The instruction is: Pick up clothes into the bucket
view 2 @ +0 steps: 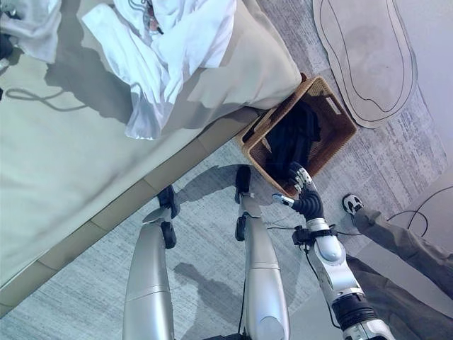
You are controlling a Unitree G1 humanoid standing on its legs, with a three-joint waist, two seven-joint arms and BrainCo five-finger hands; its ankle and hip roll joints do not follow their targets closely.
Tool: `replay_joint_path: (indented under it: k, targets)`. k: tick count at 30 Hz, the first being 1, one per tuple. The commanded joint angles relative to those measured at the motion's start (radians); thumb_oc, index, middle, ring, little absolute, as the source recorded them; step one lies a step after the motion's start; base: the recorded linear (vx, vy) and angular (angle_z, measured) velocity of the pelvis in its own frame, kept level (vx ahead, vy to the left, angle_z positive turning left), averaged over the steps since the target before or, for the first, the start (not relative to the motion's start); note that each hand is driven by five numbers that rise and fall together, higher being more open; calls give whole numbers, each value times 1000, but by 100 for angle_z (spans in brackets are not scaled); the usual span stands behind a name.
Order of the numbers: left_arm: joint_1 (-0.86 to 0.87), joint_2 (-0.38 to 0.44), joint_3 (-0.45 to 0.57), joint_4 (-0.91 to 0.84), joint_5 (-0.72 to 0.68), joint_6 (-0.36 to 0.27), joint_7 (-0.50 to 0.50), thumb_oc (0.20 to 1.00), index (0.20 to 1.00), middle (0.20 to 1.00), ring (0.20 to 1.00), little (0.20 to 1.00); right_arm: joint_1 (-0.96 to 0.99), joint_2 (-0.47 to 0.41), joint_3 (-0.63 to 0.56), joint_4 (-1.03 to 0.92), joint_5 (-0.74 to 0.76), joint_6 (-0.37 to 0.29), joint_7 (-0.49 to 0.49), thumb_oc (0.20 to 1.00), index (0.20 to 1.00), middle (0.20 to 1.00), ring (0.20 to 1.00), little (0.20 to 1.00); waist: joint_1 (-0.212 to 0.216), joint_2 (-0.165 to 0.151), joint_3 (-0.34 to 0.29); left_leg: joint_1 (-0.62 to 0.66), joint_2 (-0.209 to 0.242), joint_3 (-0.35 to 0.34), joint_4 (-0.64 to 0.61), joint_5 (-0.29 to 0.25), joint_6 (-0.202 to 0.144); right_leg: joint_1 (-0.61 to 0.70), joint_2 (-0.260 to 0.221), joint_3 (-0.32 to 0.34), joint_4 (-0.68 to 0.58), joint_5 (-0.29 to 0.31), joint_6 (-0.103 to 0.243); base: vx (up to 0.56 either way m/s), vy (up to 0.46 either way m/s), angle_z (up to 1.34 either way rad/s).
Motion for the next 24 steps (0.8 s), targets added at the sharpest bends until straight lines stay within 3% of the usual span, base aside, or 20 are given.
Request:
replay_joint_path:
  k: [1, 8, 11, 13, 14, 18, 20, 24]
  targets:
    - [121, 17, 112, -36, -41, -12, 7, 200, 200, 200, 200, 200, 69, -25, -34, -22, 22, -40, 3, 1000, 1000, 1000, 1000, 1000, 13, 30, -80, -6, 19, -17, -50, 14, -15, 68, -116, -6, -97, 63, 133, 0, 0, 0]
    - [261, -6, 219, -91, -42, -24, 11, 200, 200, 200, 200, 200, 61, -24, -38, -6, 8, -35, -4, 1000, 1000, 1000, 1000, 1000, 25, 31, -81, 58, 18, -20, -97, 33, -24, 123, -114, -16, -112, 63, 131, -11, -26, 0]
    - [405, -35, 331, -188, -48, -49, 18, 200, 200, 200, 200, 200, 60, -17, -50, 9, -3, -31, -12, 1000, 1000, 1000, 1000, 1000, 41, 28, -90, 114, 18, -21, -118, 41, -26, 173, -108, -26, -122, 59, 128, 2, -53, 4]
    - [510, -70, 410, -273, -53, -63, 24, 200, 200, 200, 200, 200, 60, -13, -62, 16, -11, -30, -17, 1000, 1000, 1000, 1000, 1000, 45, 24, -93, 143, 12, -16, -134, 72, -17, 196, -113, -33, -130, 77, 116, -48, -44, 2]
    - [610, -99, 492, -365, -50, -78, 28, 200, 200, 200, 200, 200, 71, -13, -78, 17, -19, -27, -20, 1000, 1000, 1000, 1000, 1000, 54, 26, -100, 181, 13, -17, -149, 72, -17, 233, -111, -36, -138, 73, 113, -49, -34, 2]
    - [820, -177, 650, -553, -45, -112, 20, 200, 200, 200, 200, 200, 82, -7, -114, 31, -54, -18, -33, 1000, 1000, 1000, 1000, 1000, 72, 31, -114, 276, 18, -19, -189, 72, -20, 325, -104, -47, -168, 66, 106, 34, -63, 4]
    - [830, -178, 659, -558, -45, -111, 19, 200, 200, 200, 200, 200, 82, -9, -111, 30, -55, -18, -33, 1000, 1000, 1000, 1000, 1000, 69, 31, -112, 282, 18, -18, -192, 73, -21, 330, -104, -48, -170, 66, 106, 8, -22, 0]
    - [990, -284, 774, -760, -62, -155, -5, 200, 200, 200, 200, 200, 91, -21, -128, 19, -125, -7, -42, 1000, 1000, 1000, 1000, 1000, 91, 35, -126, 383, 25, -23, -238, 76, -26, 429, -91, -58, -210, 59, 99, 72, -76, -2]
